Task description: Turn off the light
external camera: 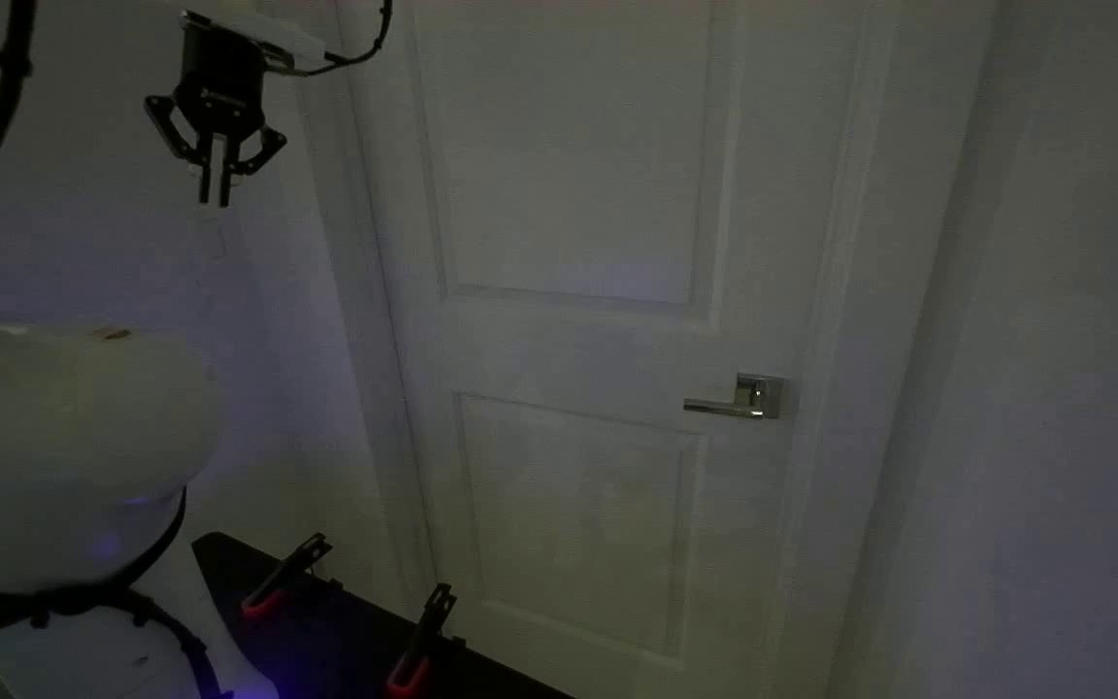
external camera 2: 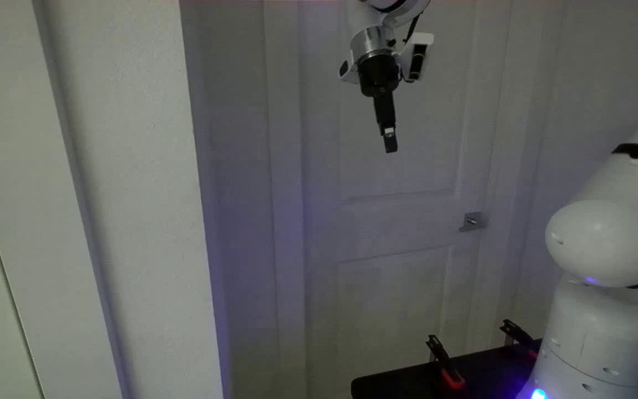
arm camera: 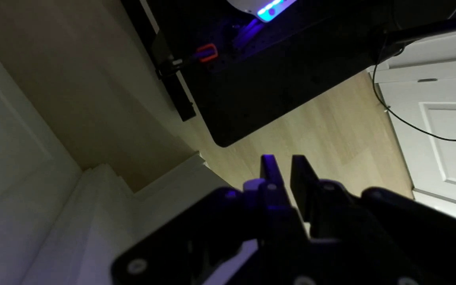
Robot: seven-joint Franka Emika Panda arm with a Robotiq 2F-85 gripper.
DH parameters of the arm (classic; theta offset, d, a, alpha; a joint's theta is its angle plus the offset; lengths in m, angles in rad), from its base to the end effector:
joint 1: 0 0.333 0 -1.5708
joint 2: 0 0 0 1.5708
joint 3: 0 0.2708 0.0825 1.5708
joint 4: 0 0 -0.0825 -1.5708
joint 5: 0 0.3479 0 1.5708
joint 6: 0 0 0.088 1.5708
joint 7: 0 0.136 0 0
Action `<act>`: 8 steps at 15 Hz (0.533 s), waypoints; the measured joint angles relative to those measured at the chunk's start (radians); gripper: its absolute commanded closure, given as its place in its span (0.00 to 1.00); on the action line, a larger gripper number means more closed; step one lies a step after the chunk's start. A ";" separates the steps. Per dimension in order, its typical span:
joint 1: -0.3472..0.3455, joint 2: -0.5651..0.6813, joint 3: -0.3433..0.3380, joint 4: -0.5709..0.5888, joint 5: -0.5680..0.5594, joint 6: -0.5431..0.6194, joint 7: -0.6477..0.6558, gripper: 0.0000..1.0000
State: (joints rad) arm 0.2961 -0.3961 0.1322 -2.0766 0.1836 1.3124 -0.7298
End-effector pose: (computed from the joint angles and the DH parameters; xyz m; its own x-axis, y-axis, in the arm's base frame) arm 0.3145 0.1799 0.4998 0.3706 0.9110 -0.1811 0.8464 -0.4116 -0.3380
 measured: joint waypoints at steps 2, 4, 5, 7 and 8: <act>-0.010 -0.035 -0.013 -0.008 -0.033 -0.003 0.000 0.35; -0.013 -0.057 -0.017 -0.012 -0.067 -0.001 0.000 0.20; -0.013 -0.063 -0.017 -0.013 -0.080 0.002 0.000 0.14; -0.013 -0.067 -0.017 -0.014 -0.100 0.009 0.002 0.01; -0.013 -0.066 -0.017 -0.014 -0.104 0.013 0.003 0.00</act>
State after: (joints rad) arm 0.2829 -0.4626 0.1157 -2.0909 0.0797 1.3257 -0.7264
